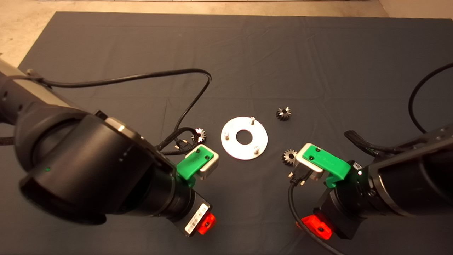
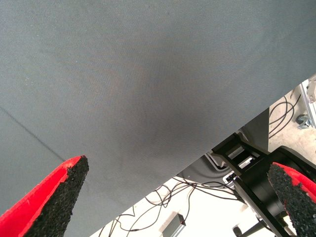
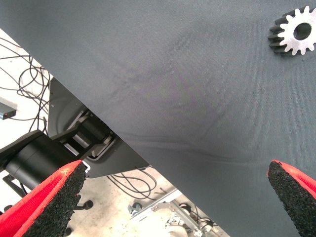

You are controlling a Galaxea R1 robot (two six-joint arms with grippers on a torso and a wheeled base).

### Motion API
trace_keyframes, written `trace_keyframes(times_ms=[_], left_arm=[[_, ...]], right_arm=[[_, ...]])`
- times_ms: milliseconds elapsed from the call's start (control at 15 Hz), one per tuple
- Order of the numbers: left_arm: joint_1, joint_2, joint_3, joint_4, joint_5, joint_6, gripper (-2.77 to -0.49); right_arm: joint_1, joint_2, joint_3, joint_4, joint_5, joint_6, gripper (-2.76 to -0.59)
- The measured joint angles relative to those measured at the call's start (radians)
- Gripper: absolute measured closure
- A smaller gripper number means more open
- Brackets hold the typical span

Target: Install three planetary gears onto the carrier pins

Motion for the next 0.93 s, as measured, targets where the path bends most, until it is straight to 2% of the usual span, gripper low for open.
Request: trace_keyframes(times_ms=[333, 467, 533, 667, 733, 800, 933], left_arm=[[0.000, 0.000, 0.000, 0.000, 0.000, 0.000, -2.64], [0.000, 0.000, 0.000, 0.000, 0.000, 0.001, -2.64], [0.000, 0.000, 0.000, 0.000, 0.000, 0.001, -2.64], [0.000, 0.000, 0.000, 0.000, 0.000, 0.002, -2.64], [0.000, 0.000, 0.000, 0.000, 0.000, 0.002, -2.64], [0.000, 0.000, 0.000, 0.000, 0.000, 0.002, -2.64], [0.000, 0.000, 0.000, 0.000, 0.000, 0.002, -2.65]], right_arm=[[-0.001, -0.004, 0.000, 0.000, 0.000, 0.000, -2.76], [-0.008, -0.029, -0.001, 0.000, 0.002, -0.009, -2.76], [-0.021, -0.056, -0.005, -0.002, 0.004, -0.027, -2.76], [-0.056, -0.131, -0.025, -0.008, 0.003, -0.109, -2.76], [-0.073, -0.160, -0.037, -0.022, 0.000, -0.161, -2.76], [-0.096, -0.186, -0.055, -0.051, 0.000, -0.216, -2.76], [-0.129, -0.206, -0.100, -0.110, 0.000, -0.280, -2.76]])
